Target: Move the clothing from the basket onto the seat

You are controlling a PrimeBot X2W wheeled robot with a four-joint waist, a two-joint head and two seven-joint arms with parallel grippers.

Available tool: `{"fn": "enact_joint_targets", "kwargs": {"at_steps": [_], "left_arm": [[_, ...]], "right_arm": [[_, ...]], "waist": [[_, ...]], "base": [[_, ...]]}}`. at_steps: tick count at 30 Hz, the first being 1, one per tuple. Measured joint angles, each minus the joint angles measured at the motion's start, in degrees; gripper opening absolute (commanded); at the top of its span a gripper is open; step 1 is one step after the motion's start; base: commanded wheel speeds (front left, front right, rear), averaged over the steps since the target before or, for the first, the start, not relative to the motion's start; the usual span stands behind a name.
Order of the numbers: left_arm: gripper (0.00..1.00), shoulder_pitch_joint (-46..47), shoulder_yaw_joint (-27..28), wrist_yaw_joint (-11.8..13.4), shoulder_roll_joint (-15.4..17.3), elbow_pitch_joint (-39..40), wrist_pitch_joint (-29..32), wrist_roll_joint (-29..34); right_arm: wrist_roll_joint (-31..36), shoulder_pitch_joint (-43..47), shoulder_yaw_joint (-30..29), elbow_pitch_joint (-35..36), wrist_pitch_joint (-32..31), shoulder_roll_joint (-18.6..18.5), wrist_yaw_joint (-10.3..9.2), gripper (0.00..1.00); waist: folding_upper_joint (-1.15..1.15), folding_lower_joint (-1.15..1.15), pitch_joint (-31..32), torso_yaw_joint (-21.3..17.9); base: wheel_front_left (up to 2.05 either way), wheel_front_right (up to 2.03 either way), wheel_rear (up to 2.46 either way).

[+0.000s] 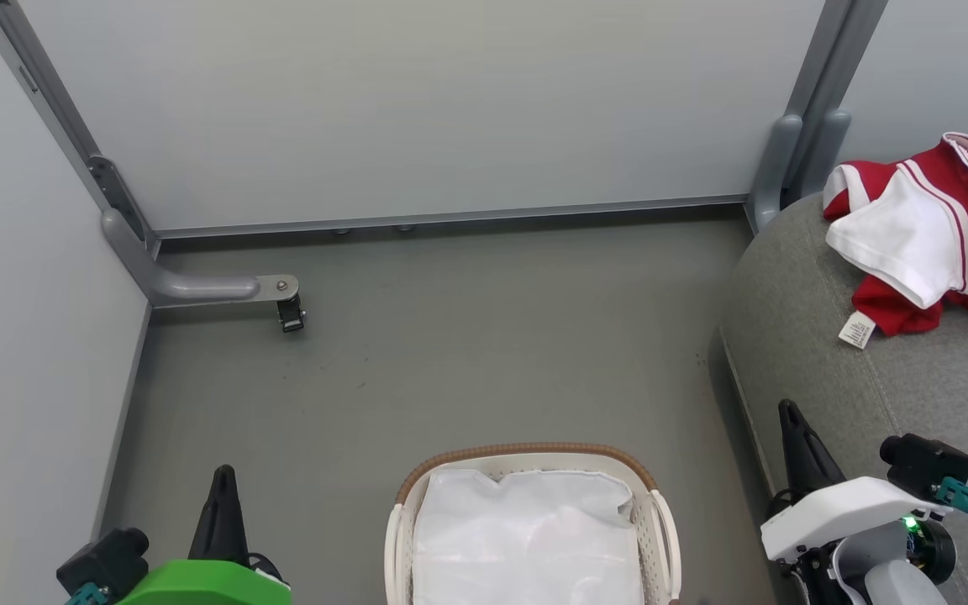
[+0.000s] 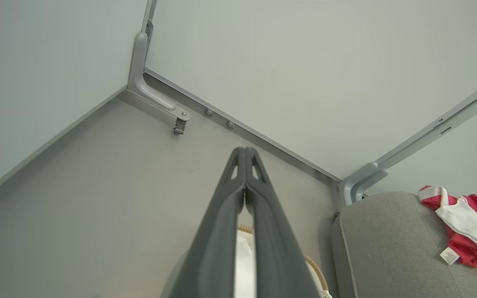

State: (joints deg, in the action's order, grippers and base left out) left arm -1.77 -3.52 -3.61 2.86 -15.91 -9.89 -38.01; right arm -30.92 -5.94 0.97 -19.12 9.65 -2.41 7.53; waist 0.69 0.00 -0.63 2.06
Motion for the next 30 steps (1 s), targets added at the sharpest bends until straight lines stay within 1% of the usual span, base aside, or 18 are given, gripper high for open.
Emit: {"fn": "enact_joint_targets", "kwargs": {"at_steps": [10, 30], "left_arm": [[0.00, 1.3, 1.5, -0.5, 0.0, 0.2, 2.3, -7.9], [0.00, 3.1, 3.8, -1.5, 0.0, 0.6, 6.4, -21.8]], "right_arm": [[-8.8, 0.0, -1.0, 0.7, -2.2, 0.0, 0.00, 0.00], [-24.4, 0.0, -3.0, 1.9, -6.5, -0.1, 0.00, 0.00]], "waist": [[0.00, 0.00, 0.1, -0.2], [0.00, 0.00, 0.2, -0.6]], "base": [[0.00, 0.00, 0.00], [0.00, 0.00, 0.00]]}}
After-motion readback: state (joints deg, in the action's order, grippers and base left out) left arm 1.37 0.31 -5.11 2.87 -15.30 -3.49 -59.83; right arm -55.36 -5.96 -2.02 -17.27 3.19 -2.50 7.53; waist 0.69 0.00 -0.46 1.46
